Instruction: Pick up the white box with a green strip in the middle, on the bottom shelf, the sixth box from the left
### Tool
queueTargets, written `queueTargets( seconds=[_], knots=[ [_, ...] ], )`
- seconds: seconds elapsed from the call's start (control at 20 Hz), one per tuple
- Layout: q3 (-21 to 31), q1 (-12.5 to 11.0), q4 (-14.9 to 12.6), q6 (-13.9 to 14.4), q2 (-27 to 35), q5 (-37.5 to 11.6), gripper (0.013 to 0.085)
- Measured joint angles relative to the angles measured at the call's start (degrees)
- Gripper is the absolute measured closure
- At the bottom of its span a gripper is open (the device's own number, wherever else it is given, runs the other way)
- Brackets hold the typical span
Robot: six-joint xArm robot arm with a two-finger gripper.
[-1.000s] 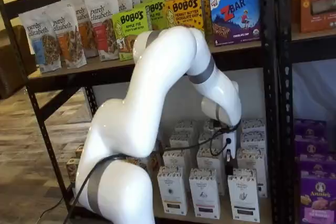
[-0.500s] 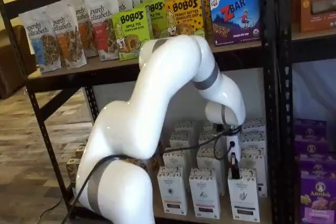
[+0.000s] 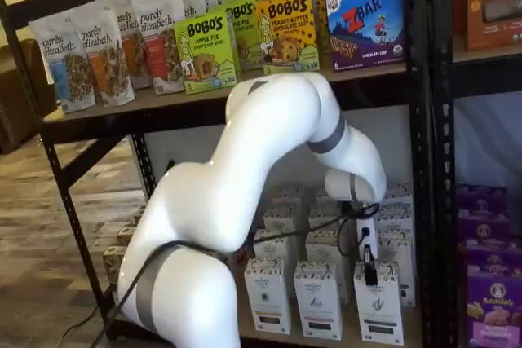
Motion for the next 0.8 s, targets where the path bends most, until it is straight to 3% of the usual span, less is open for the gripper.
queueTargets(
  seconds=[0.5,0.8],
  knots=[
    [-7.0,1.3,-10.6,10.0,5.7,4.1,0.013],
    [-8.6,2.1,-11.2,11.4,7.5,5.1,0.013]
  ],
)
